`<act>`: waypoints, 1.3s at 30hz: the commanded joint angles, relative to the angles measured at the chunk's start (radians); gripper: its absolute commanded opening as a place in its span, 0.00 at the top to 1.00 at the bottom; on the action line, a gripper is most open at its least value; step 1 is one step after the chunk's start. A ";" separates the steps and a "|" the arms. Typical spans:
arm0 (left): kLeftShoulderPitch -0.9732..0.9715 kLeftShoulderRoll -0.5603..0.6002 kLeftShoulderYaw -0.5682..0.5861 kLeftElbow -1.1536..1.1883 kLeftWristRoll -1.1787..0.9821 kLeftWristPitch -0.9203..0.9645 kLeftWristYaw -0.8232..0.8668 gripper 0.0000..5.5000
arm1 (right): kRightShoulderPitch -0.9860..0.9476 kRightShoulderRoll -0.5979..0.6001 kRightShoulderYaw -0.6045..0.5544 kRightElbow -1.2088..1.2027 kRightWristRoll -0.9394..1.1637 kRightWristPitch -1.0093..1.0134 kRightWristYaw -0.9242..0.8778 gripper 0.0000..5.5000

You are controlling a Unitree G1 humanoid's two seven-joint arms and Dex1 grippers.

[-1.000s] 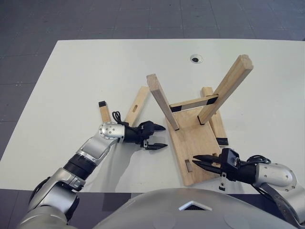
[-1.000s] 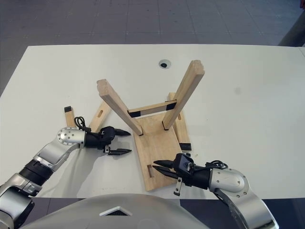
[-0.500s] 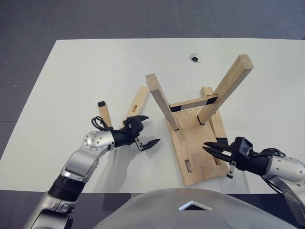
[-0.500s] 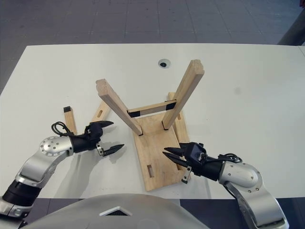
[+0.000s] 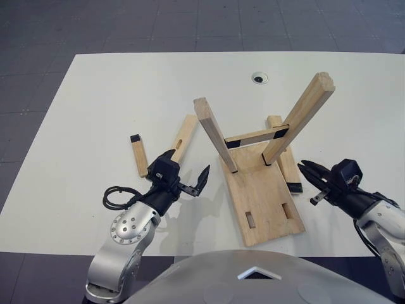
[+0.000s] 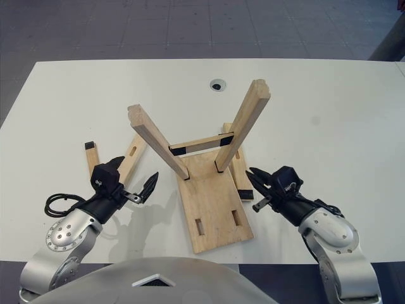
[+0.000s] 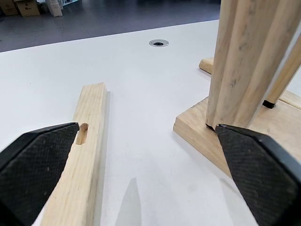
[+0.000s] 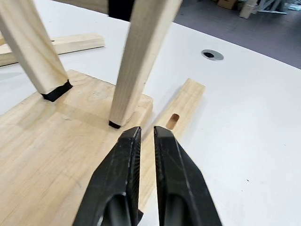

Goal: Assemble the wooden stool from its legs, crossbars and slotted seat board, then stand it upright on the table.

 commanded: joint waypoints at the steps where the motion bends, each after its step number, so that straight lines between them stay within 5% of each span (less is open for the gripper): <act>1: 0.001 -0.043 -0.021 -0.009 0.036 0.009 0.053 0.01 | -0.050 0.050 -0.030 0.006 -0.016 0.029 -0.081 0.81; 8: -0.064 -0.122 -0.061 0.010 0.081 0.009 0.114 0.01 | -0.212 0.152 -0.023 0.071 -0.053 0.066 -0.229 0.61; 15: -0.136 -0.181 -0.097 -0.019 0.134 0.023 0.168 0.01 | -0.296 0.242 0.129 0.197 -0.220 -0.025 -0.310 0.34; 22: -0.160 -0.196 -0.147 -0.049 0.196 0.035 0.197 0.01 | -0.202 0.286 0.461 0.078 -0.299 -0.026 -0.248 0.34; 26: -0.175 -0.204 -0.140 -0.043 0.207 0.042 0.202 0.01 | -0.164 0.278 0.552 -0.011 -0.315 0.002 -0.239 0.34; 39: -0.164 -0.207 -0.101 -0.036 0.198 0.053 0.182 0.01 | -0.198 0.291 0.448 -0.042 -0.311 0.024 -0.253 0.34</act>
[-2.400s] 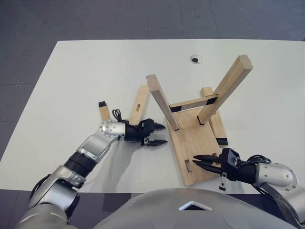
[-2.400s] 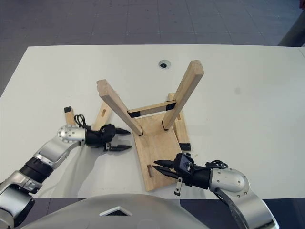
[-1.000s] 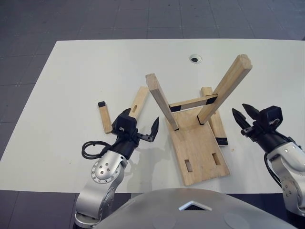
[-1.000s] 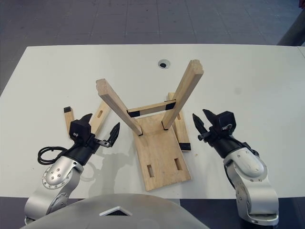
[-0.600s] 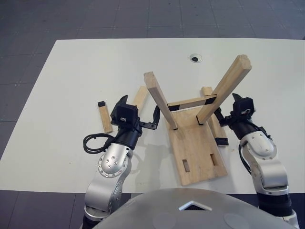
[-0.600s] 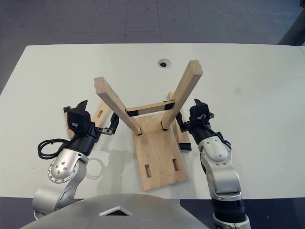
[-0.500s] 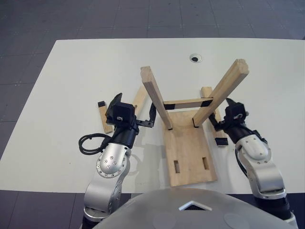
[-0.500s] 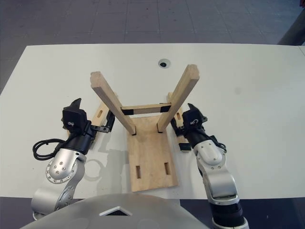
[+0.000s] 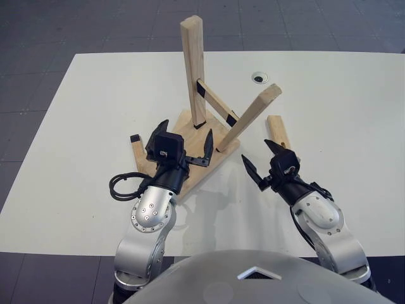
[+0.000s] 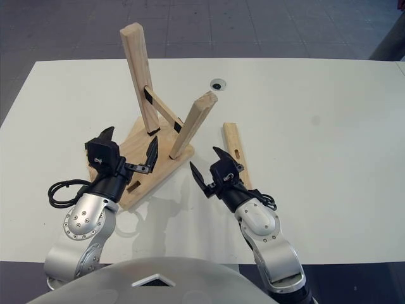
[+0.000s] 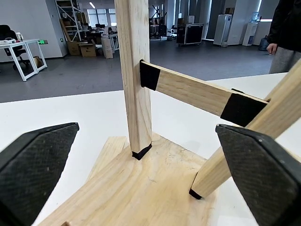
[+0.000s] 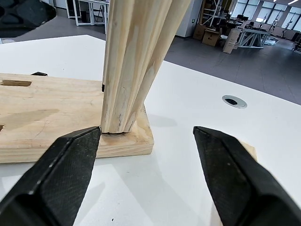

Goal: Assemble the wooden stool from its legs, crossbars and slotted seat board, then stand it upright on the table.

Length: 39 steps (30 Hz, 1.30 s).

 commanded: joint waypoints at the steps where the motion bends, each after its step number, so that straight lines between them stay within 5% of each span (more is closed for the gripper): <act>1: 0.006 0.000 0.004 0.004 0.001 0.007 -0.010 0.01 | -0.017 0.008 -0.022 -0.022 0.003 0.009 0.001 0.34; 18: -0.024 -0.003 0.091 0.046 -0.011 -0.024 -0.027 0.01 | -0.273 0.068 -0.076 0.320 0.116 0.009 0.128 0.34; 28: -0.029 0.003 0.092 0.047 -0.009 -0.018 -0.035 0.01 | -0.290 0.069 -0.011 0.362 0.104 0.001 0.175 0.34; 39: -0.039 0.003 0.090 0.054 -0.005 -0.014 -0.041 0.01 | -0.310 0.080 0.008 0.400 0.102 0.005 0.197 0.00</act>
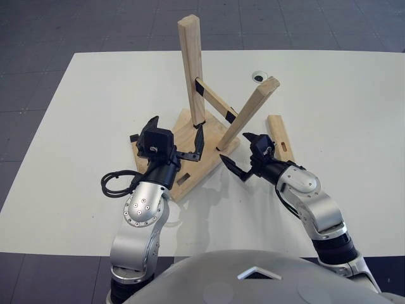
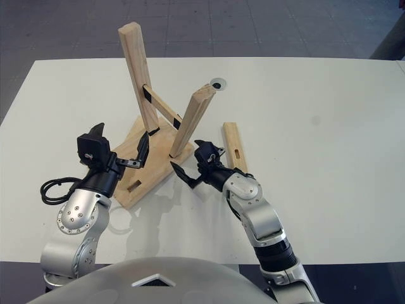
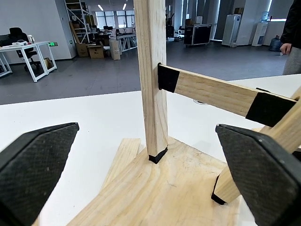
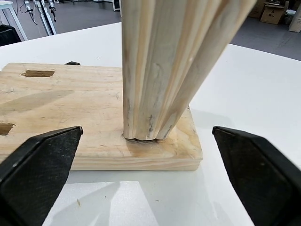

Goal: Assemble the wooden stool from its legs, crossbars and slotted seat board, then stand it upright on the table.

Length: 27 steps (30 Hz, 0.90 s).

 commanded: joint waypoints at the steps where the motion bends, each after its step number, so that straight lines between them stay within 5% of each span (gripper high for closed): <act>1: -0.016 0.001 0.002 0.018 0.004 0.010 -0.008 0.01 | -0.030 0.019 -0.003 0.039 -0.010 -0.014 -0.010 0.00; 14: -0.008 -0.001 0.003 0.029 0.004 0.000 -0.007 0.01 | -0.158 0.149 0.022 0.346 -0.048 -0.170 -0.010 0.00; 27: 0.012 -0.007 0.009 0.017 0.006 -0.007 0.000 0.01 | -0.128 0.151 -0.010 0.386 -0.021 -0.204 0.066 0.44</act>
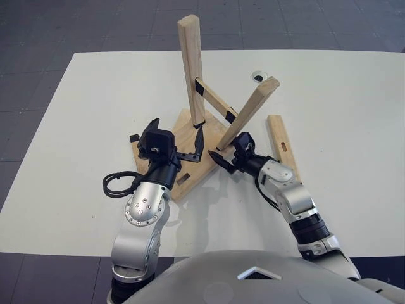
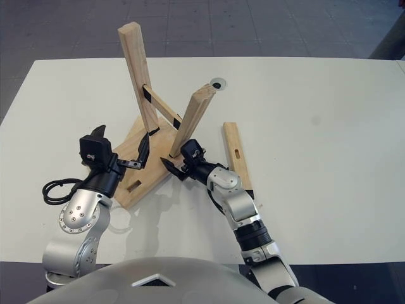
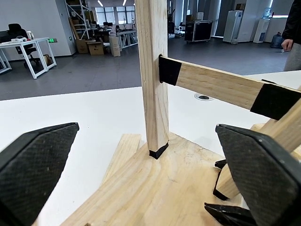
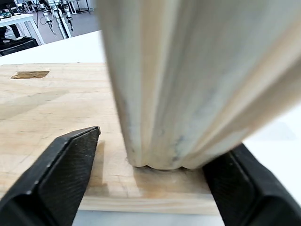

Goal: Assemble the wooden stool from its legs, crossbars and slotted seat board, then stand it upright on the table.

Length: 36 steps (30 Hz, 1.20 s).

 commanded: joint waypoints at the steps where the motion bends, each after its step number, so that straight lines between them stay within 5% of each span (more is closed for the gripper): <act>1: 0.009 -0.005 0.010 -0.006 0.003 0.001 0.001 0.01 | 0.007 0.004 -0.012 0.011 0.004 -0.014 -0.001 0.47; 7: 0.019 -0.004 0.018 -0.010 0.004 -0.001 0.000 0.01 | 0.016 0.009 -0.017 0.012 0.005 -0.018 -0.001 0.63; 36: -0.010 0.051 0.095 0.019 0.005 -0.008 -0.053 0.01 | 0.057 -0.446 -0.103 -0.042 0.105 0.011 0.461 0.63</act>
